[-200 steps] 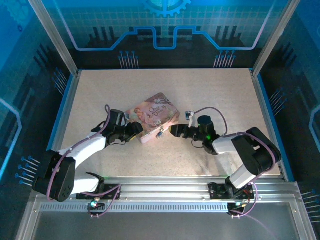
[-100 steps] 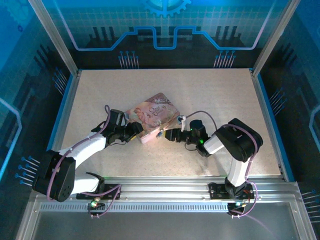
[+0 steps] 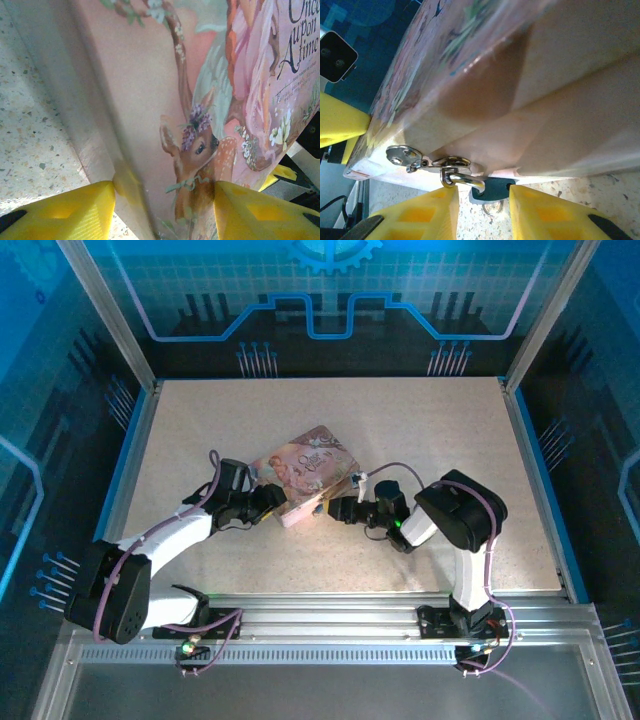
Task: Unlock a padlock with a key
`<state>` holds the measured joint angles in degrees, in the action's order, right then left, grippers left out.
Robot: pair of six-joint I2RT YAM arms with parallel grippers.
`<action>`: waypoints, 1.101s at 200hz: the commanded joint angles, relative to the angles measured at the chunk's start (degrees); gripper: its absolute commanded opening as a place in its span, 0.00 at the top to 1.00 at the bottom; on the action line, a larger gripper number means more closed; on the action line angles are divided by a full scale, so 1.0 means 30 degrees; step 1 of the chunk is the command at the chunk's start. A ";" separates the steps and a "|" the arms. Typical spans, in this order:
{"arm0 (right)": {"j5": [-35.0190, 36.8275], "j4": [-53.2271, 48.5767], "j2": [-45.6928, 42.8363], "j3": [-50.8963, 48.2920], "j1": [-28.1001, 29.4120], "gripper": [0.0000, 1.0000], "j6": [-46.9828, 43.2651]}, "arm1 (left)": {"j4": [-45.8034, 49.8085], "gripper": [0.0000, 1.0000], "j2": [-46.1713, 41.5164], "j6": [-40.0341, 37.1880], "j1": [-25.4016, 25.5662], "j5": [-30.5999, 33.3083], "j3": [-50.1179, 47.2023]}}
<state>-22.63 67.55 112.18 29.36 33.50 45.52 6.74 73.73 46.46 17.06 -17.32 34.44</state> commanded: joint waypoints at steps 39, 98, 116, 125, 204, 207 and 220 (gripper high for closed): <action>0.0030 0.1324 0.0898 0.0787 0.0319 0.76 0.0296 | 0.2672 0.46 0.0324 -0.0204 0.0319 0.0586 -0.0622; 0.0531 0.1243 0.0957 0.0716 0.0349 0.88 0.0601 | 0.2639 0.46 0.0412 -0.0192 0.0318 0.0618 -0.0668; 0.0719 0.1243 0.0932 0.0597 0.0348 0.92 0.0690 | 0.2645 0.46 0.0412 -0.0193 0.0319 0.0618 -0.0668; 0.0791 0.1271 0.0883 0.0528 0.0348 0.94 0.0734 | 0.2641 0.46 0.0412 -0.0191 0.0324 0.0633 -0.0668; 0.1595 0.1896 0.0255 0.0001 0.0144 1.00 0.2049 | 0.2674 0.46 0.0474 -0.0248 0.0319 0.0706 -0.0814; 0.1622 0.1951 0.0242 -0.0025 0.0114 1.00 0.2131 | 0.2674 0.46 0.0471 -0.0251 0.0319 0.0709 -0.0814; 0.1772 0.2219 0.0252 -0.0121 0.0001 1.00 0.2737 | 0.2674 0.46 0.0471 -0.0229 0.0319 0.0720 -0.0814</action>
<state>-20.53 70.46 114.02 29.78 34.09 50.48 6.74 73.73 46.50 17.06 -17.19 34.44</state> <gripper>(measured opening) 0.051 0.545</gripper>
